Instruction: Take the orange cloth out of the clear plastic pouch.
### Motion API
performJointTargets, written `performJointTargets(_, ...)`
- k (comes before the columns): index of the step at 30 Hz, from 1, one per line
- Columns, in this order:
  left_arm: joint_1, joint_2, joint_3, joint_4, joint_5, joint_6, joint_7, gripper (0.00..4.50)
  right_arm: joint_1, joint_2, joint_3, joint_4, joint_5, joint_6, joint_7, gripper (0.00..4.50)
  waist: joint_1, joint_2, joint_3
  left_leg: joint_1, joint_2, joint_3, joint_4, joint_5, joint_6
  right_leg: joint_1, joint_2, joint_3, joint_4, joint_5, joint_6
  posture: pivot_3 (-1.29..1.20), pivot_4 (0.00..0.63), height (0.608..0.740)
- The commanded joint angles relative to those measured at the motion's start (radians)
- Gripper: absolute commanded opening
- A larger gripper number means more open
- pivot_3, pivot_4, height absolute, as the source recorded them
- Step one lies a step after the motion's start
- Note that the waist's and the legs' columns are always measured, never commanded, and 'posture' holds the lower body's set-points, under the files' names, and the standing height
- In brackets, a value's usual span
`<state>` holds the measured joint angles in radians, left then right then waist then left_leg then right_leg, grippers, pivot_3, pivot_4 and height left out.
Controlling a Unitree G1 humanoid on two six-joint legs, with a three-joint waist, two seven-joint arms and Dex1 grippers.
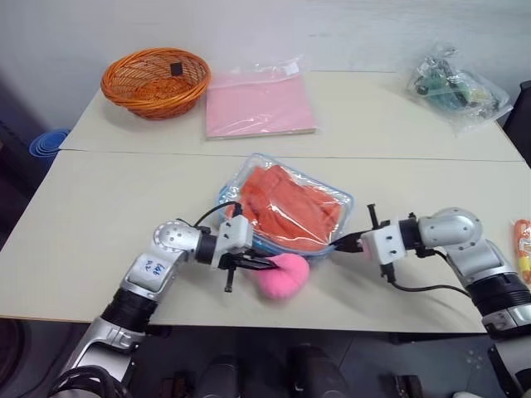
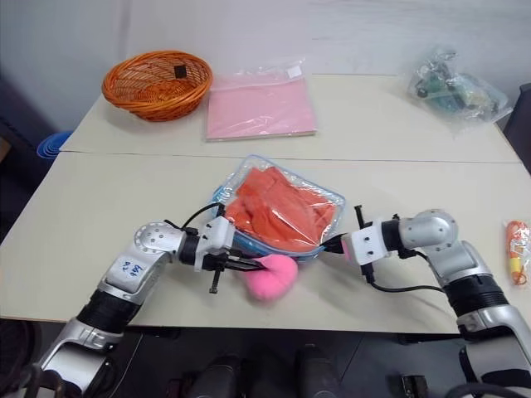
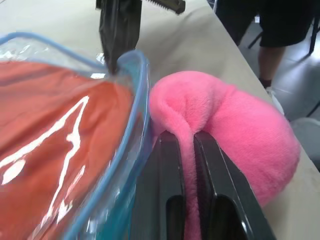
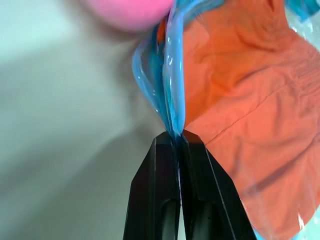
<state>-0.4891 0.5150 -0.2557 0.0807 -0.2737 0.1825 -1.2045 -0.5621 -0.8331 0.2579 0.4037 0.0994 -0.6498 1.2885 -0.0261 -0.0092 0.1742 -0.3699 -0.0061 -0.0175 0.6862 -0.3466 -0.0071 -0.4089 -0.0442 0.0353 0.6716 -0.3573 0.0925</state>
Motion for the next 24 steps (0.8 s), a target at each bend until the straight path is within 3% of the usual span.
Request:
performJointTargets(1, -0.027, 0.033, 0.060, 0.045, -0.029, 0.005, -0.027, 0.01, 0.018, -0.027, -0.042, 0.013, 0.051, -0.058, 0.043, 0.00, 0.000, 0.000, 0.000, 0.000, 0.000, 0.000, 0.000, 0.000, 0.000, 0.000, 0.000, 0.000, 0.000, 0.000, 0.000, 0.00, 0.150, 0.740)
performJointTargets(13, -0.122, 0.126, 0.201, 0.308, -0.095, 0.119, -0.099, 0.01, 0.110, -0.091, -0.060, -0.001, 0.137, -0.186, 0.132, 0.00, 0.000, 0.000, 0.000, 0.000, 0.000, 0.000, 0.000, 0.000, 0.000, 0.000, 0.000, 0.000, 0.000, 0.000, 0.000, 0.00, 0.150, 0.740)
performJointTargets(24, -0.359, 0.121, 0.246, 0.724, 0.011, 0.006, 0.013, 0.01, 0.220, -0.168, -0.088, -0.046, 0.261, -0.213, 0.232, 0.00, 0.002, 0.000, 0.000, -0.001, 0.000, 0.000, 0.001, 0.000, 0.000, 0.000, 0.000, -0.001, 0.000, 0.000, 0.000, 0.00, 0.150, 0.740)
